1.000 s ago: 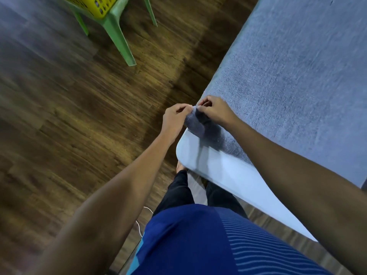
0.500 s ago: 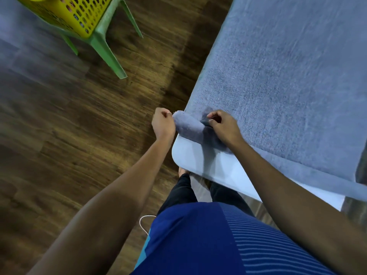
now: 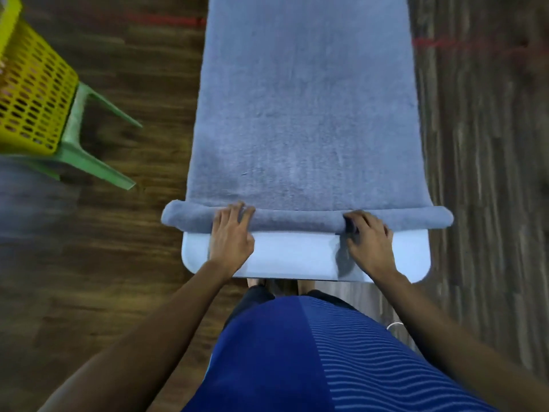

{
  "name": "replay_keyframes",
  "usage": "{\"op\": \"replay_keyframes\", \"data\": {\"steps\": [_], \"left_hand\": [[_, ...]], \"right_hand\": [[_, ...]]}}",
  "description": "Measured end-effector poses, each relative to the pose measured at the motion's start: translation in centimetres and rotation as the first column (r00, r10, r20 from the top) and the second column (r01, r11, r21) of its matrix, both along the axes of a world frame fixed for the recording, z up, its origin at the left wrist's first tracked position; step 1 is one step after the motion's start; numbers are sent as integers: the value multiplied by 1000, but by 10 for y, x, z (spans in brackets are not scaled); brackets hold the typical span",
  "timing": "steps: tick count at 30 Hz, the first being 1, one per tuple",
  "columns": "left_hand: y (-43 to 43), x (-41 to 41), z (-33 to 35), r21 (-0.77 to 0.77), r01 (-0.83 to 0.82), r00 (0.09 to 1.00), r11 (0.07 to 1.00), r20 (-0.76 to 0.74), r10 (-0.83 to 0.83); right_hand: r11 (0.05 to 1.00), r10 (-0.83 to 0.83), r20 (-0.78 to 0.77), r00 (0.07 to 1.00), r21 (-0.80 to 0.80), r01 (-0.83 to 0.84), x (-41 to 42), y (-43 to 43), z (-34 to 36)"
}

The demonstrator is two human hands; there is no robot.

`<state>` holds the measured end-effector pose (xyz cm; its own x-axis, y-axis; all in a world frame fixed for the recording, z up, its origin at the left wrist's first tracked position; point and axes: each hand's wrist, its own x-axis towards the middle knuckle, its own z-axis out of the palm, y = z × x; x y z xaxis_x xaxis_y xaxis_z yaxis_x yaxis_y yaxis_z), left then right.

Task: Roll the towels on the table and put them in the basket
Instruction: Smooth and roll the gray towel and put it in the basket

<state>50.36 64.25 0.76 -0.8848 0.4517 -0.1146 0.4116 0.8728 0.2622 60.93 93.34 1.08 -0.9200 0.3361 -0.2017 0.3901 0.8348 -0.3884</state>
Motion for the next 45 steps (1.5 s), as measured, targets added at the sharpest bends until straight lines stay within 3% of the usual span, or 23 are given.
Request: {"op": "replay_keyframes", "data": {"steps": [7,12,18,22,24,26,29,32,38,42,45], "left_hand": [[7,-11,-4,-56,14,1000,998,16,-13],[6,-17,3,-57,-26,995,998,94,32],[-1,-26,9,-59,-47,965,997,255,61],[-8,-31,0,-49,-163,986,985,-29,162],[-5,-26,-2,15,-205,975,979,-84,206],[-5,-19,-8,74,-175,980,982,-86,181],[-10,-6,-17,12,-107,994,994,-32,107],[-13,-6,-22,-51,-55,998,997,-8,54],[-10,-34,-13,14,-67,997,998,27,66],[-11,-32,-11,2,-55,998,999,38,54],[-12,-29,-1,4,-56,997,998,60,56]], "right_hand": [[980,94,85,992,170,-108,16,73,-13],[979,106,21,994,170,-108,16,87,-14],[989,106,362,926,59,-136,5,95,-2],[968,7,46,999,248,-19,-2,95,-7],[989,-18,-47,999,146,25,-5,88,-6],[996,33,-43,999,87,-30,-5,76,-6],[973,180,26,983,142,-182,5,61,-9],[958,227,51,972,168,-233,9,60,-12],[926,321,99,942,177,-334,11,73,-15],[929,249,47,967,271,-253,12,78,-16],[941,232,32,972,244,-233,6,80,-9]]}}
